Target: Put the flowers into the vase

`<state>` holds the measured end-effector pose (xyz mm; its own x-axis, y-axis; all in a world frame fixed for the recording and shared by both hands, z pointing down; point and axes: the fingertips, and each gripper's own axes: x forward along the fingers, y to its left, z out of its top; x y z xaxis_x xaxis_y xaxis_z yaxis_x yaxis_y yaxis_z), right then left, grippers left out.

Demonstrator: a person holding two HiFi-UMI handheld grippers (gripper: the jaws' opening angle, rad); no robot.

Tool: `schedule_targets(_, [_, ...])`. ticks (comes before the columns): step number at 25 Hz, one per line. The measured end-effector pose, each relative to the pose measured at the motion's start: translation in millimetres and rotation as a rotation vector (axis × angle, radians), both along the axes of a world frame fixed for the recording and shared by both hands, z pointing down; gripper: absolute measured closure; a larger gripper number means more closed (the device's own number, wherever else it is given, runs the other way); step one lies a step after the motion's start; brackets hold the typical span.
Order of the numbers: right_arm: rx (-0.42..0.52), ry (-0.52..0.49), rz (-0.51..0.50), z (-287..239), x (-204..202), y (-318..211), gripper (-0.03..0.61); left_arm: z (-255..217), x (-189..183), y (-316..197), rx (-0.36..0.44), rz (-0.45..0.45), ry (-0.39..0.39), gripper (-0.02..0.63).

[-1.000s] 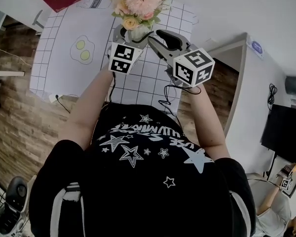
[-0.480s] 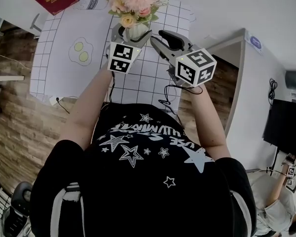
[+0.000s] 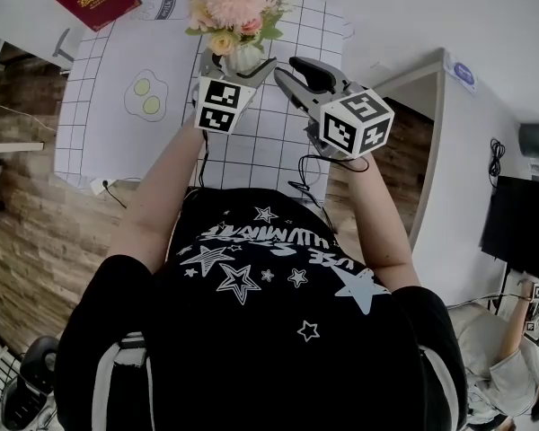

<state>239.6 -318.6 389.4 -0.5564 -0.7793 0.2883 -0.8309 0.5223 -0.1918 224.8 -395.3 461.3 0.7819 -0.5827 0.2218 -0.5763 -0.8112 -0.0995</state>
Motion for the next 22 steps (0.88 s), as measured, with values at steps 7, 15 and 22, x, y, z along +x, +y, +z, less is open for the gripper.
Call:
schedule_targets(7, [-0.007, -0.011, 0.016, 0.8, 4.0, 0.8, 0.422, -2.3, -1.9, -2.3, -0.009, -0.014, 0.035, 0.129])
schedule_targets(15, [-0.005, -0.016, -0.002, 4.4, 11.4, 6.2, 0.422, 2.0, -36.4, 8.5, -0.022, -0.096, 0.018, 0.115])
schedule_targets(22, [-0.013, -0.052, -0.041, 13.2, 9.9, 10.0, 0.422, -27.7, -90.8, 35.6, -0.017, -0.27, 0.117, 0.126])
